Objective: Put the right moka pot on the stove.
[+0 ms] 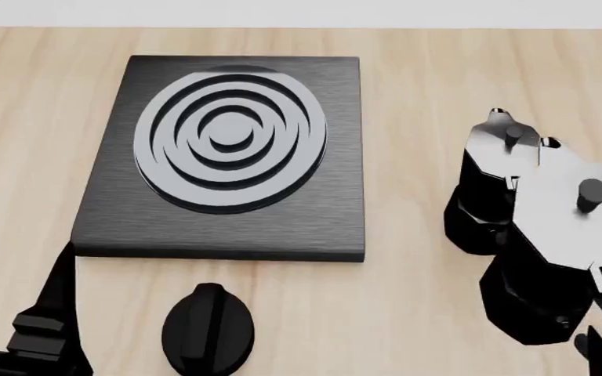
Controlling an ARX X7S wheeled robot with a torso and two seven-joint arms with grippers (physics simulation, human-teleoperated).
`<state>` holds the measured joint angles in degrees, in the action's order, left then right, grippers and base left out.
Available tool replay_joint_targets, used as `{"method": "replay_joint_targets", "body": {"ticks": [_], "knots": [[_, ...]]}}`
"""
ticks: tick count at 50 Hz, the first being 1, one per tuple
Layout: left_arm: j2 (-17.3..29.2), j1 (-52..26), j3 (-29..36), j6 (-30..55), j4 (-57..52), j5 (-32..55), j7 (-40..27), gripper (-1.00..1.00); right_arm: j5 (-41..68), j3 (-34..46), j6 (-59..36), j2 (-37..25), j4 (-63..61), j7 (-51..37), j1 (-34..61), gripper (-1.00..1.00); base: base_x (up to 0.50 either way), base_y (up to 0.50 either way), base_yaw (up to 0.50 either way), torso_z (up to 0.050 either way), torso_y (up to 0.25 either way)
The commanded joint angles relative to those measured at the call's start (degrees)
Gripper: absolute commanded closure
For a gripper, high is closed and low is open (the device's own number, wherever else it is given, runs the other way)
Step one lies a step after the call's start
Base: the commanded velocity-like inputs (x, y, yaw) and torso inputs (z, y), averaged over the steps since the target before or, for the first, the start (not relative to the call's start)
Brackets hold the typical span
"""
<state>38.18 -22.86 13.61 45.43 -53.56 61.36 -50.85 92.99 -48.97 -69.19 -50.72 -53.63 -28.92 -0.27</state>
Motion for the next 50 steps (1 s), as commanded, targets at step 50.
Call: {"method": "replay_joint_targets", "body": {"ticks": [50], "knots": [[1.02,0.30,0.52,-2.24,0.21,0.31,0.36,-1.00,-10.38,45.38,-2.50,9.77,5.68,-3.71,36.00,1.00,0.00,0.00,0.00,0.000,0.001]]}}
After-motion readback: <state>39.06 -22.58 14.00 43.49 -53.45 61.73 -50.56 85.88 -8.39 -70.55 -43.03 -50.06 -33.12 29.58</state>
